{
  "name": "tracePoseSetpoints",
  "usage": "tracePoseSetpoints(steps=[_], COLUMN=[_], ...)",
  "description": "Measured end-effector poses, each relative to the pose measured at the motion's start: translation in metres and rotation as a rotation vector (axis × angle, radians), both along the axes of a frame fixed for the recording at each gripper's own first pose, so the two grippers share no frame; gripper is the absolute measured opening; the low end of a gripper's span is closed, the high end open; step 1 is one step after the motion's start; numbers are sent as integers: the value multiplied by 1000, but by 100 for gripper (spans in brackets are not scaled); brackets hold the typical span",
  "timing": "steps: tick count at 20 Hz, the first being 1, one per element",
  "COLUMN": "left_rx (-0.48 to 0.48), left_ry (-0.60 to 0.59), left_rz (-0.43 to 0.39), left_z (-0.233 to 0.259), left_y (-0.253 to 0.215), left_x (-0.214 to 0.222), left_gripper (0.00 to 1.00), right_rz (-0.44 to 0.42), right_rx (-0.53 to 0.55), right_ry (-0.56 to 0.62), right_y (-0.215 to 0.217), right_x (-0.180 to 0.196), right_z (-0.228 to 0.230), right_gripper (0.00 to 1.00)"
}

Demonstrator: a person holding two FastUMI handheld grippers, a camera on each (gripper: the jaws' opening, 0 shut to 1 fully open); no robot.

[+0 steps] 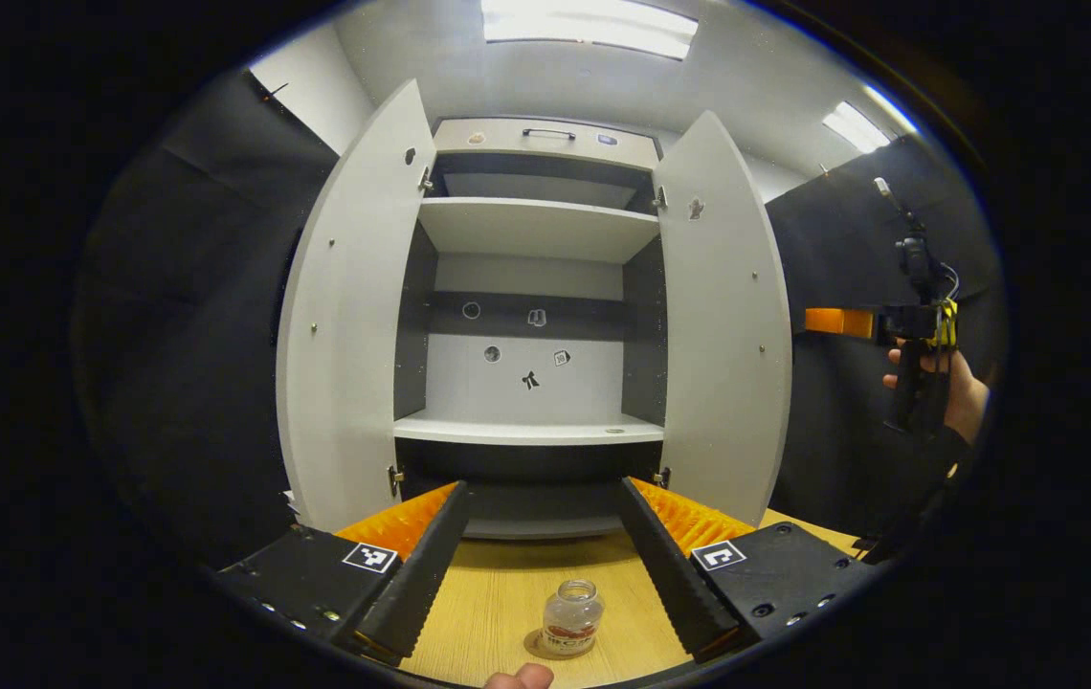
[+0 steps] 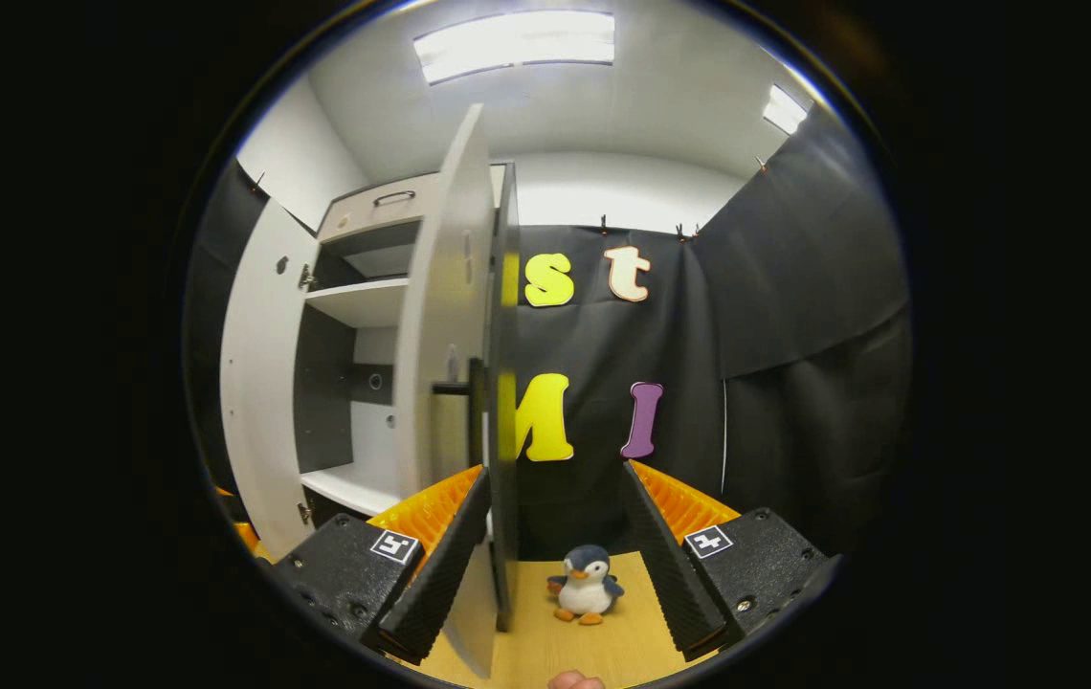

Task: Grasp the bottle in the cabinet with the left hand and place it on the coaster, then close the right door with the right hand and the left door with the left hand.

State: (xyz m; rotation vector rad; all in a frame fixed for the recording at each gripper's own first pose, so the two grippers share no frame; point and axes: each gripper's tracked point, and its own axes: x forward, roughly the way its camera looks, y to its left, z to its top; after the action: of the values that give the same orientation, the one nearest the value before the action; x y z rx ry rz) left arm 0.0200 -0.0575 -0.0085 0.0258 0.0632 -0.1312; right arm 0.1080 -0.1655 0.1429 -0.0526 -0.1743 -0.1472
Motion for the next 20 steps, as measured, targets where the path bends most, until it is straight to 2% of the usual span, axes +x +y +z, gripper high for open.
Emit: tracePoseSetpoints(steps=[2,7,13,18,20], left_rx=[-13,44,31,15,23], left_ry=[13,-8,-29,-18,-20], left_rz=[9,53,46,11,15], left_z=[-2,3,7,2,2], left_y=[5,30,29,19,20], left_x=[-2,-12,-14,-10,-9], left_gripper=[95,95,95,95,95], right_rz=[-9,-30,-45,41,100], right_rx=[8,17,-64,-47,-49], right_ry=[-5,-34,-25,-8,-8], right_y=[-2,0,17,54,78], right_x=[11,23,19,21,28], right_z=[4,12,13,9,8], right_gripper=[83,82,82,82,82])
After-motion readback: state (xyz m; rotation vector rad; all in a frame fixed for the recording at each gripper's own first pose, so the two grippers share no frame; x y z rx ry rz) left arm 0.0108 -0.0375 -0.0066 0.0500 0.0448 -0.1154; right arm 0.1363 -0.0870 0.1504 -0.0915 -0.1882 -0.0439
